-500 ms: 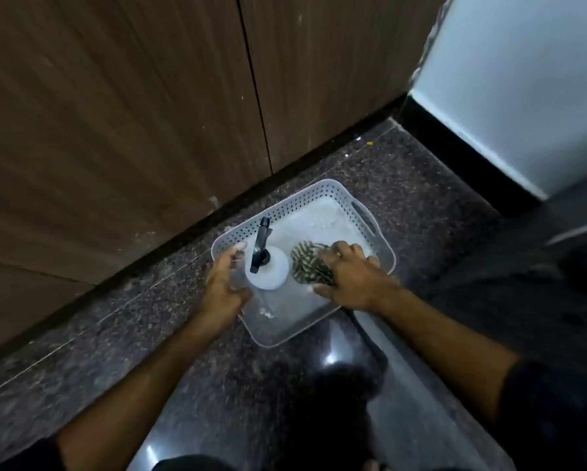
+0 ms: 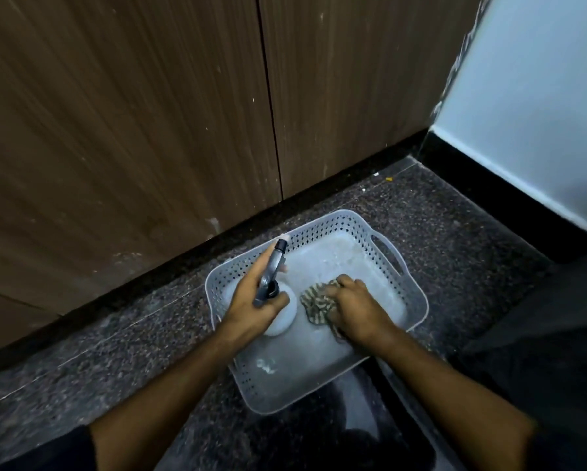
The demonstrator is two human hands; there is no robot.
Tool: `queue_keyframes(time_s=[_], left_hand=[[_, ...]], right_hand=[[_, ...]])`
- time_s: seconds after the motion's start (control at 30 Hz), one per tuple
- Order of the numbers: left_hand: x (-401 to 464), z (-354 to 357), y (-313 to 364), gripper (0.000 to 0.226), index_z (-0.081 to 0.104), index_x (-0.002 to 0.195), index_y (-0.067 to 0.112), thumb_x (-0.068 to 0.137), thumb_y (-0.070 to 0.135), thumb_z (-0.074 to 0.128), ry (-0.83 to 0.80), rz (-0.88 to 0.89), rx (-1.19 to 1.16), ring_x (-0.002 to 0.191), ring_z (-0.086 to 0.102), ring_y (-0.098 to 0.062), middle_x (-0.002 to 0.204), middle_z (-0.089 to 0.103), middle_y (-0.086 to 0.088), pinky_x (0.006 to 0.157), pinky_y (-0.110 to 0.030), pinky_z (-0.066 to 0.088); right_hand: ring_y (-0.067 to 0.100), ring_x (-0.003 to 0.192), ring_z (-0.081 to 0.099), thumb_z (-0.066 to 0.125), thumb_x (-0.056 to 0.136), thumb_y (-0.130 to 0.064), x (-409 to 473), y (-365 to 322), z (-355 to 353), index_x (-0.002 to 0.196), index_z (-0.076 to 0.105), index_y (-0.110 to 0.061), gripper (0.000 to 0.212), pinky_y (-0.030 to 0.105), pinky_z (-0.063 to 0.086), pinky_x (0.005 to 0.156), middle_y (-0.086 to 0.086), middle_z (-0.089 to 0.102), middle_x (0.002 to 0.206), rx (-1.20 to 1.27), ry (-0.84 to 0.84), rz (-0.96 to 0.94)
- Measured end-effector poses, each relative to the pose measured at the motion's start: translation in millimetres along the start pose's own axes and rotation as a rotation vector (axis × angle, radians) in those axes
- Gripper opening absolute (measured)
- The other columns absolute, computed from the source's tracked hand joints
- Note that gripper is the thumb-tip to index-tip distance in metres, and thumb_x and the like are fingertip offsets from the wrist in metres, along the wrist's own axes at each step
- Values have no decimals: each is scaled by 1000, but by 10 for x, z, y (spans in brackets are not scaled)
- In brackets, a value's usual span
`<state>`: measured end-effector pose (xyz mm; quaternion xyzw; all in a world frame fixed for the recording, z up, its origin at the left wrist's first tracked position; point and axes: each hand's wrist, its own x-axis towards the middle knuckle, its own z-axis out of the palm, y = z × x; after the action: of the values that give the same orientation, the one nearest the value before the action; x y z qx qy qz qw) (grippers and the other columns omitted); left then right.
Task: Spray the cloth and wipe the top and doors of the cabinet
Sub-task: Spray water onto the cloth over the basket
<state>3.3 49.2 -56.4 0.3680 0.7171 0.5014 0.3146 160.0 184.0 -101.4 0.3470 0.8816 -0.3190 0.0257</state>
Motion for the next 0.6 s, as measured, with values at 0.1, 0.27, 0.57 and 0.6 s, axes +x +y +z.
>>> queue_keyframes(time_s=[0.1, 0.27, 0.57, 0.6], left_hand=[[-28, -34, 178, 61, 59, 126, 30, 77, -7, 59, -95, 88, -2, 83, 62, -28, 111, 66, -8, 69, -28, 44], [93, -119, 499, 58, 66, 105, 41, 68, -3, 59, -254, 10, -21, 62, 53, -21, 84, 67, -8, 57, -33, 40], [138, -3, 708, 30, 72, 73, 11, 56, 2, 50, -215, -215, 122, 57, 58, -28, 74, 73, -10, 41, -25, 40], [122, 16, 699, 25, 72, 72, 11, 57, 11, 53, -189, -223, 161, 53, 58, -26, 70, 72, -11, 43, -25, 41]], right_hand=[[22, 91, 71, 67, 86, -13, -143, -60, -205, 112, 71, -20, 27, 33, 59, 83, 2, 75, 99, 710, 163, 285], [36, 95, 69, 52, 92, -15, -274, -120, -498, 113, 71, -24, 30, 45, 56, 78, 22, 71, 113, 1510, 46, 261], [35, 92, 70, 56, 90, -47, -173, -262, -666, 98, 78, -7, 47, 50, 56, 88, 22, 72, 107, 1761, 85, 368], [35, 97, 70, 59, 89, -57, -158, -272, -682, 105, 76, -6, 56, 53, 55, 93, 22, 72, 112, 1726, 74, 373]])
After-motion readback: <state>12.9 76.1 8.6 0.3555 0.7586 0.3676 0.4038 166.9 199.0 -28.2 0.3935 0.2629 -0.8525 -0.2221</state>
